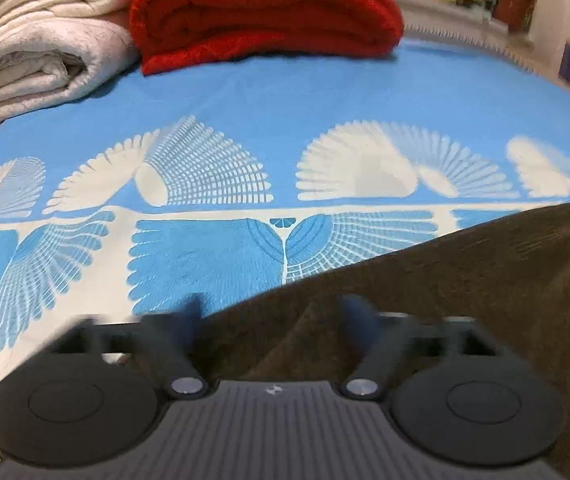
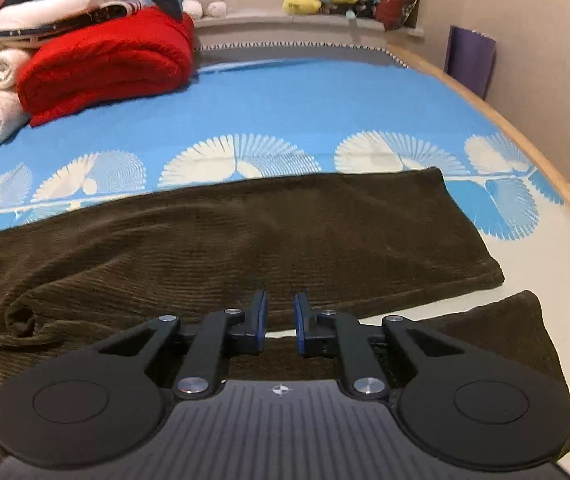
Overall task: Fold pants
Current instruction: 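Grasp one pants leg with the left gripper while the right gripper grasps the other leg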
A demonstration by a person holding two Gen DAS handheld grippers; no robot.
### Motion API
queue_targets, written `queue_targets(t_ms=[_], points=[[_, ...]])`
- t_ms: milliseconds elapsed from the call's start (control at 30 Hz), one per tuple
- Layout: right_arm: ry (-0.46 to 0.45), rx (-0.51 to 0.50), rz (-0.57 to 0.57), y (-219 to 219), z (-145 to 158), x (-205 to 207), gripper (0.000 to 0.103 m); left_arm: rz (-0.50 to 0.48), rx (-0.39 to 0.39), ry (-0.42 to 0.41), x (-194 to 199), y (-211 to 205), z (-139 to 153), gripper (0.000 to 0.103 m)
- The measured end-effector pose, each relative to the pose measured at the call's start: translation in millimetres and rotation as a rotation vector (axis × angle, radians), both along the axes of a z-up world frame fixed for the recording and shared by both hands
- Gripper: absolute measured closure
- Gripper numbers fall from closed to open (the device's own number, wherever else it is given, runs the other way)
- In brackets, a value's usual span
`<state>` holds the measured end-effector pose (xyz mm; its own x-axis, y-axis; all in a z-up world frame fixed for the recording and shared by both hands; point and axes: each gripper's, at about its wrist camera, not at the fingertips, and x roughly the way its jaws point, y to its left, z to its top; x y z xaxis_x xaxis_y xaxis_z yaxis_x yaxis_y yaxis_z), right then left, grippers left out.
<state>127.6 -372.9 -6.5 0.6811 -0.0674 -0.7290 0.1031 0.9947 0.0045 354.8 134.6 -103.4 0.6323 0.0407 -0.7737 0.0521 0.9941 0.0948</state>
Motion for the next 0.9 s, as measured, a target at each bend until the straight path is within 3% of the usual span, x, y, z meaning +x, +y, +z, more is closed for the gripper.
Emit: queue_targets(t_ms=[100,167,200,233,267,333,533,633,733,833,900], points=[[0.022,-0.007,0.021,2.1,-4.7,5.2,0.088,-0.047,0.107,0.047,20.7,-6.1,-16.8,0.022],[0.031,-0.008,0.045,4.0,-7.1,7.4,0.088,-0.093,0.053,0.095,27.3,-2.2,-21.5,0.043],[0.037,-0.016,0.052,4.9,-8.4,8.5,0.088,-0.124,0.002,0.119,29.0,-0.1,-19.2,0.074],[0.046,-0.03,0.058,5.7,-10.3,10.2,0.088,-0.145,-0.021,0.137,29.0,-1.3,-15.7,0.095],[0.056,-0.04,0.059,5.0,-12.0,12.3,0.088,-0.177,0.039,0.131,23.9,-9.2,-9.4,0.101],[0.076,-0.042,0.051,1.8,-14.5,15.3,0.088,-0.238,0.131,0.092,5.3,-22.4,5.0,0.101],[0.099,0.025,0.0,-12.4,-17.8,13.3,0.088,-0.307,0.101,-0.015,-90.7,-35.6,76.0,0.101],[0.069,0.064,-0.018,-16.2,-13.1,2.9,0.101,-0.347,0.072,-0.038,-160.6,-47.7,105.0,0.101],[0.045,0.097,-0.044,-20.2,-9.3,-10.5,0.101,-0.381,0.048,0.011,-223.6,-56.4,105.0,0.101],[0.049,0.123,-0.068,-24.5,-11.5,-23.2,0.101,-0.405,0.022,0.075,-262.0,-57.5,75.0,0.101],[0.061,0.148,-0.085,-29.8,-14.1,-28.8,0.101,-0.309,-0.078,0.117,-266.8,-41.8,57.3,0.099]])
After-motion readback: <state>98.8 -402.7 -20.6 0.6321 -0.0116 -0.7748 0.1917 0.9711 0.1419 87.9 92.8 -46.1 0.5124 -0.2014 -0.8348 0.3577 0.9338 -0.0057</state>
